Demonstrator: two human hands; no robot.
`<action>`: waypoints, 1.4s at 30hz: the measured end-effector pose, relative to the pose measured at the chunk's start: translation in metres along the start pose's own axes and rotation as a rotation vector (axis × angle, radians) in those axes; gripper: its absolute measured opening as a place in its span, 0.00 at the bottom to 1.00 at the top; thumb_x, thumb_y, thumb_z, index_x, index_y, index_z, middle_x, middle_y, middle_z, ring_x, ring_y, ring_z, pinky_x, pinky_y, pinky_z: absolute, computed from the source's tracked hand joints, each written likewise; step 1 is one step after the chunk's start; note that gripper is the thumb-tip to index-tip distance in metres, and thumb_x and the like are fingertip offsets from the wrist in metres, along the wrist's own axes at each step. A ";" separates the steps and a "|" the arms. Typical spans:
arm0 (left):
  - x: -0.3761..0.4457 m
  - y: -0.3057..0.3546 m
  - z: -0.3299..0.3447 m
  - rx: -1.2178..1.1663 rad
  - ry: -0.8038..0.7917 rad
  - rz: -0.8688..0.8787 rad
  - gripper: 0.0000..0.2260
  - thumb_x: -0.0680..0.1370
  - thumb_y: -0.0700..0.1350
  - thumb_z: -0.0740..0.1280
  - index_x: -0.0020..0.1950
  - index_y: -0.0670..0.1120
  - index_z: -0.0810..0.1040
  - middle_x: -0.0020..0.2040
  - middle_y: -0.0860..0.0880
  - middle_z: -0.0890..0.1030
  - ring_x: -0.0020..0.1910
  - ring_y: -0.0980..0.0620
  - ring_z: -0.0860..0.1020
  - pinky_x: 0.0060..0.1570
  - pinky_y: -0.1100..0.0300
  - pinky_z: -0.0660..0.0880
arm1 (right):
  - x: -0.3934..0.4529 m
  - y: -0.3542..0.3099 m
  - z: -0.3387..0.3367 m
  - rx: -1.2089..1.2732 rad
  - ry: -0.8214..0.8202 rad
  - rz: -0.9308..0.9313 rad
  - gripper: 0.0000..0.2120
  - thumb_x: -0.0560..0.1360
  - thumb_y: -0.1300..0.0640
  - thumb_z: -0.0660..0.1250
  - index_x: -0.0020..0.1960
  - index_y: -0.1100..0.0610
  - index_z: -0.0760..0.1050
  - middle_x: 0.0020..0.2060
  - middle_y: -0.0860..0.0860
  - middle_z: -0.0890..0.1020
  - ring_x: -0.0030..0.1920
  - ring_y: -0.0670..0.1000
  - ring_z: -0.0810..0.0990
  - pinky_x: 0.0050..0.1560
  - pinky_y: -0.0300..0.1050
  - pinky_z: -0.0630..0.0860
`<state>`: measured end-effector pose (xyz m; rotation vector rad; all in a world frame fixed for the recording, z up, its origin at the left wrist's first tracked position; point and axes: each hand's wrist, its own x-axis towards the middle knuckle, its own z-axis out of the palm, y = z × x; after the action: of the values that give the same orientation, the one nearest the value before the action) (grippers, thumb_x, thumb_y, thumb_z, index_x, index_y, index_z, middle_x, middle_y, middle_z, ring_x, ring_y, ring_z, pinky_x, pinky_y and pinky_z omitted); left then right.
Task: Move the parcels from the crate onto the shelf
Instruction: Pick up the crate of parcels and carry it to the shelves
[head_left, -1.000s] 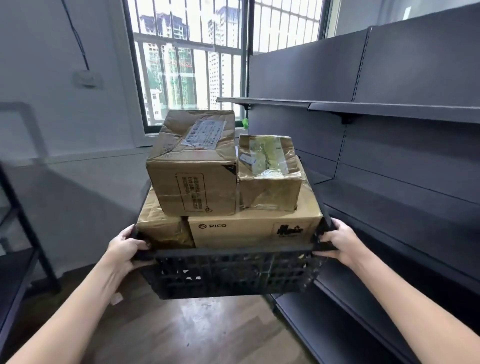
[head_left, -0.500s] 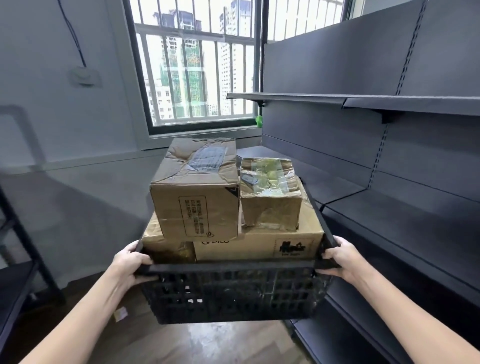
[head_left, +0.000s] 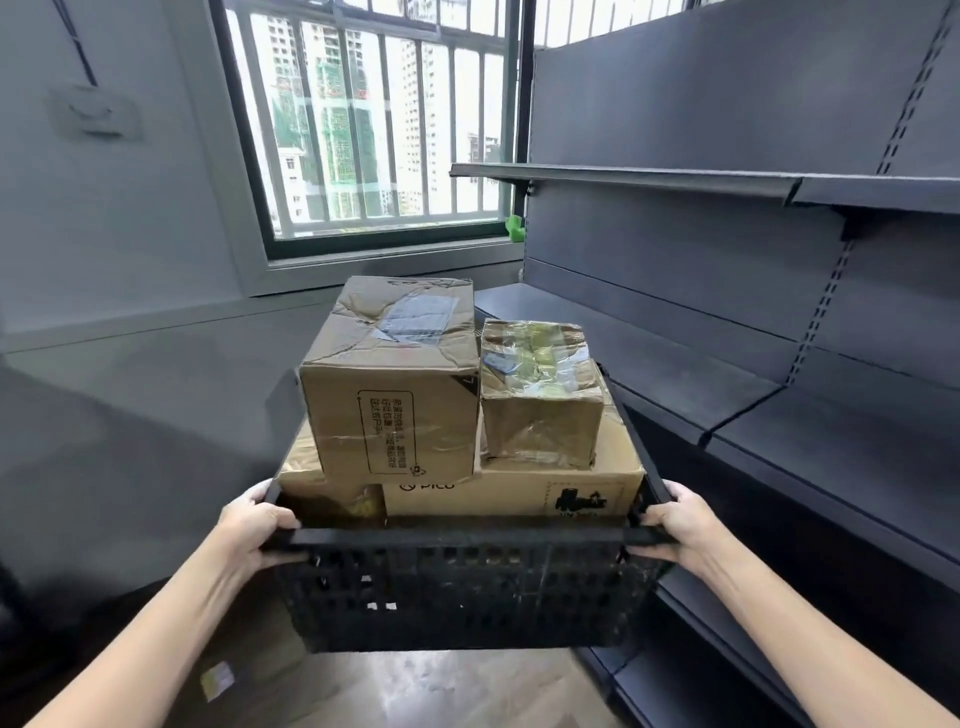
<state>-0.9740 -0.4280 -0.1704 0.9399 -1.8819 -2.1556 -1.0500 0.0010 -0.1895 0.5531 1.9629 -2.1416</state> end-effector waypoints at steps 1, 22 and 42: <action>0.012 0.008 -0.001 0.014 -0.016 0.004 0.25 0.69 0.22 0.57 0.54 0.48 0.74 0.39 0.44 0.74 0.35 0.43 0.74 0.27 0.41 0.76 | 0.004 -0.001 0.008 0.014 0.010 -0.002 0.30 0.68 0.78 0.54 0.66 0.56 0.66 0.48 0.60 0.75 0.44 0.61 0.77 0.30 0.55 0.80; 0.220 0.057 0.079 0.113 -0.248 -0.040 0.27 0.69 0.22 0.56 0.58 0.50 0.74 0.44 0.42 0.76 0.46 0.41 0.74 0.30 0.40 0.78 | 0.089 -0.006 0.057 0.165 0.205 -0.003 0.28 0.68 0.78 0.54 0.63 0.58 0.68 0.39 0.57 0.73 0.40 0.58 0.76 0.31 0.53 0.79; 0.362 0.097 0.099 0.296 -0.624 -0.064 0.22 0.71 0.23 0.56 0.54 0.46 0.73 0.46 0.42 0.74 0.38 0.46 0.72 0.18 0.54 0.76 | 0.083 0.014 0.165 0.305 0.596 0.016 0.31 0.69 0.78 0.56 0.68 0.56 0.65 0.53 0.59 0.75 0.55 0.63 0.76 0.30 0.53 0.80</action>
<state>-1.3434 -0.5388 -0.2093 0.3738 -2.5266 -2.4495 -1.1451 -0.1537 -0.2253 1.3908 1.8573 -2.4839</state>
